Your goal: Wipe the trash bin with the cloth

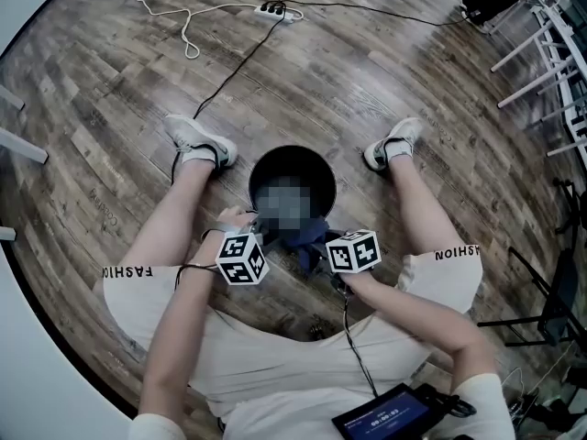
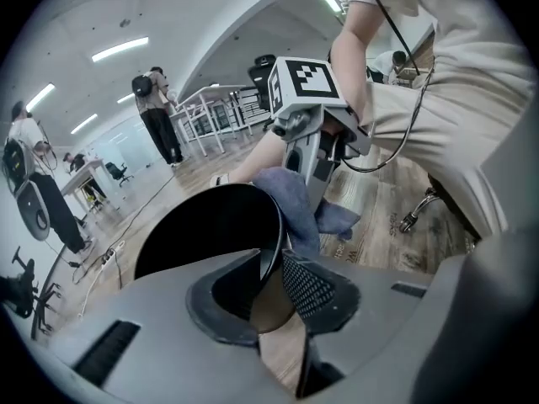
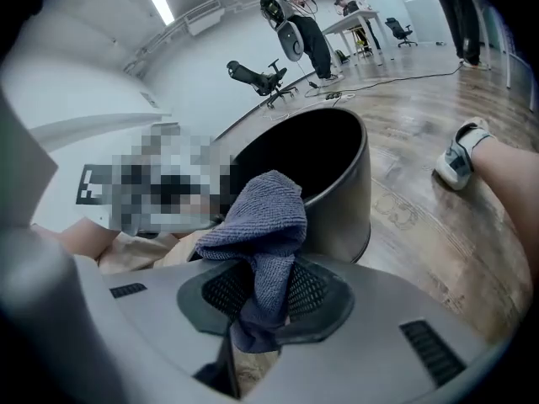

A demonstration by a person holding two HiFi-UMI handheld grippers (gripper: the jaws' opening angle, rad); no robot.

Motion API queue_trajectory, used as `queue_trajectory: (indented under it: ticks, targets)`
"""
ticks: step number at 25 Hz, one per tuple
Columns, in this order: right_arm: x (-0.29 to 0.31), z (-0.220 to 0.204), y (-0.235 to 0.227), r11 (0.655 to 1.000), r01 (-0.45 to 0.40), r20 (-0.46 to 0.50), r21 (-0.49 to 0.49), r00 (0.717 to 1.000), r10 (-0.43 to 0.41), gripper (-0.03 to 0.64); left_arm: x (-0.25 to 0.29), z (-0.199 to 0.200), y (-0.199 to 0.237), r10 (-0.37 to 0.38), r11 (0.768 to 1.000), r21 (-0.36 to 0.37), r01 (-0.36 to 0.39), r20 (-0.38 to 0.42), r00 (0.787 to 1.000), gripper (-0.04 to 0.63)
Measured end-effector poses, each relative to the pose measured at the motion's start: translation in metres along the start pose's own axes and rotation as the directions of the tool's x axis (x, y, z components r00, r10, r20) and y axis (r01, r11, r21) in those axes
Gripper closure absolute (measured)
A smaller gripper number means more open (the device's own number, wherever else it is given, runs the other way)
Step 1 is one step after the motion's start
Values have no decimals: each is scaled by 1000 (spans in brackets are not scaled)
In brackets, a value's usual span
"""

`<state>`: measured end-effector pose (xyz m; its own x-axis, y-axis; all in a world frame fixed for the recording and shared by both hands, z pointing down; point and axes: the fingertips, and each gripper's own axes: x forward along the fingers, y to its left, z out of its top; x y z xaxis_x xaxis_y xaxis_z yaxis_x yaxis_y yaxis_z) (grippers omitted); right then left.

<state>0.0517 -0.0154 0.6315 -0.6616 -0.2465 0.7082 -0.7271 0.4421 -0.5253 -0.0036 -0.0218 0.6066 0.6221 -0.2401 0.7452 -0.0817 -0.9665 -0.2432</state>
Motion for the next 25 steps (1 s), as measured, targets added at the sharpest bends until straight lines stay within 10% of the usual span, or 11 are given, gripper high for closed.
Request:
queue_trajectory:
  ticks: [25]
  targets:
    - [116,-90,-133,948,150,-107,282,986,-124,529,30,34,-8,114,993,-5,-115,-73,991,535]
